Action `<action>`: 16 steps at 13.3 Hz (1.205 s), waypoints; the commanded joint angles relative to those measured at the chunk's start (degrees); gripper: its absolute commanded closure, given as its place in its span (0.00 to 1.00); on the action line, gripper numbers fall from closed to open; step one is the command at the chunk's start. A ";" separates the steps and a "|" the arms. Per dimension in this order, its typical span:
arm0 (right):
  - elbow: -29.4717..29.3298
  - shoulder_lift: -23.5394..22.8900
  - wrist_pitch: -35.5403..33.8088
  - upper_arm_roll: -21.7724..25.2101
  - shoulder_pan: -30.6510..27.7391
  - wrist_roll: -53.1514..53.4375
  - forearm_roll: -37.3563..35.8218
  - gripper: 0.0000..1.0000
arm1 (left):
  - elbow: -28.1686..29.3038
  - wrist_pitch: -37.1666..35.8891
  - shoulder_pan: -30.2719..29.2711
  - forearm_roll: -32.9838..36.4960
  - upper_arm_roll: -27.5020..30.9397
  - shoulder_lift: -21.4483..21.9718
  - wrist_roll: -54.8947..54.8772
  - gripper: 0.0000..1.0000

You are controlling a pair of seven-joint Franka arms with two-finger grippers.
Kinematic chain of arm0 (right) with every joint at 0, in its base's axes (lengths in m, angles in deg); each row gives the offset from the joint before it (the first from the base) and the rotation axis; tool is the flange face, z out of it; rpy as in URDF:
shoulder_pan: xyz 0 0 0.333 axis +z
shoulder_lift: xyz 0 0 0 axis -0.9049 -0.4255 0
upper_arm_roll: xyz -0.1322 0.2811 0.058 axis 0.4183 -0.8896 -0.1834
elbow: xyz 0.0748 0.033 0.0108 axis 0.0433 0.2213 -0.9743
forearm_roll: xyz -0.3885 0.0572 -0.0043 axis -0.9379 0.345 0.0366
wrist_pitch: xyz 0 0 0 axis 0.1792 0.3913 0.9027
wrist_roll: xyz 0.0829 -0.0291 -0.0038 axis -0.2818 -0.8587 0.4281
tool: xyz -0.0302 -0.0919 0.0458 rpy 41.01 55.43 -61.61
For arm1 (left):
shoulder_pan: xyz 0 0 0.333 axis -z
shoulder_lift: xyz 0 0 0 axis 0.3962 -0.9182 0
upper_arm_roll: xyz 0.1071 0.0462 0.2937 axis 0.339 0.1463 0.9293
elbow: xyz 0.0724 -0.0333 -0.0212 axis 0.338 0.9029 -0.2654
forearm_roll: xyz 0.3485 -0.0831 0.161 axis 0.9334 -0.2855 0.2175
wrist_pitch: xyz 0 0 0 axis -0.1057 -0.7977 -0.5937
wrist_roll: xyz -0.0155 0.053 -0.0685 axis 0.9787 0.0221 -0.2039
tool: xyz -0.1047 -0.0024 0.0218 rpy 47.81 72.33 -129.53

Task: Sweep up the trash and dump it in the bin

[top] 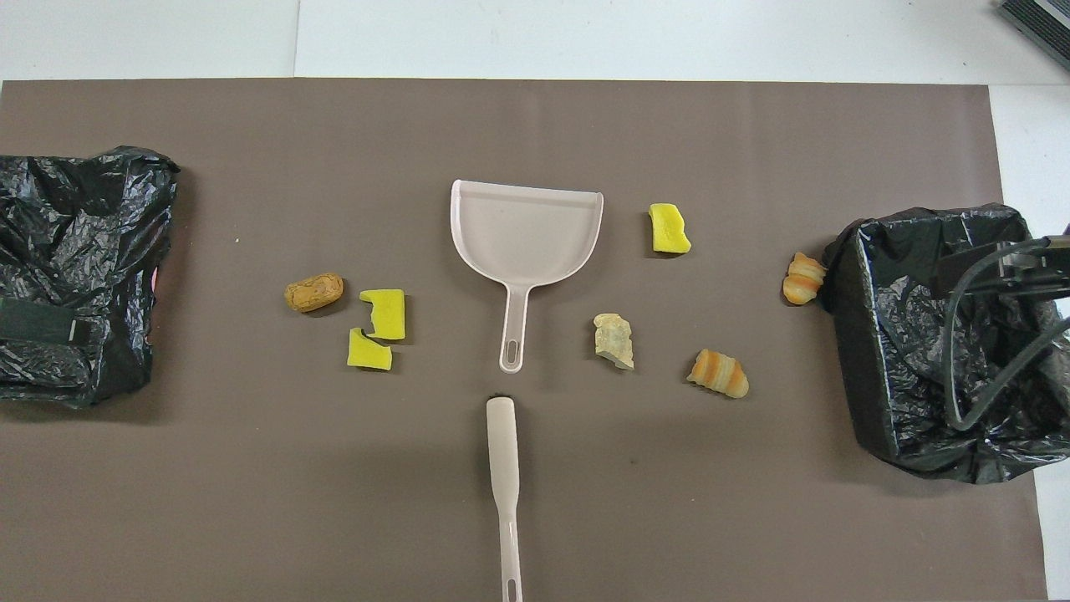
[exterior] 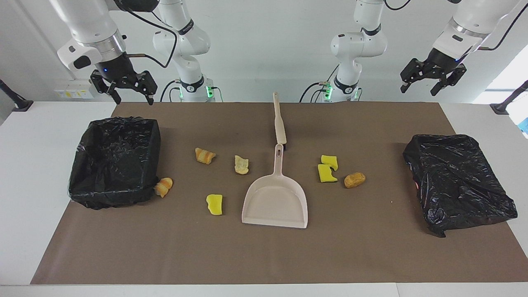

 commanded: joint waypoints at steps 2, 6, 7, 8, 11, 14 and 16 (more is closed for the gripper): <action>-0.26 0.14 -0.21 -0.06 0.05 2.37 1.24 0.00 | 0.80 -0.20 -0.49 0.28 -0.25 0.81 0.03 0.00; 0.09 0.23 0.40 -0.06 0.05 2.11 1.24 0.00 | 0.80 -0.19 -0.49 0.36 -0.25 0.81 -0.15 0.00; 0.26 0.31 0.32 0.03 0.05 2.20 1.24 0.00 | 0.80 -0.19 -0.49 0.45 -0.25 0.81 -0.15 0.00; 0.44 0.40 0.32 0.03 -0.04 2.11 1.24 0.00 | 0.80 -0.19 -0.49 0.37 -0.25 0.81 -0.15 0.00; 0.53 0.58 0.14 0.03 -0.48 2.11 1.24 0.00 | 1.50 -0.19 -0.23 0.28 -0.34 1.25 0.20 0.00; 0.88 0.67 0.23 0.20 -0.66 1.93 1.24 0.00 | 2.73 -0.02 0.30 0.28 -0.34 1.95 0.29 0.00; 0.97 0.67 0.23 0.11 -0.66 2.02 1.24 0.00 | 2.74 0.07 0.30 0.28 -0.34 1.96 0.29 0.00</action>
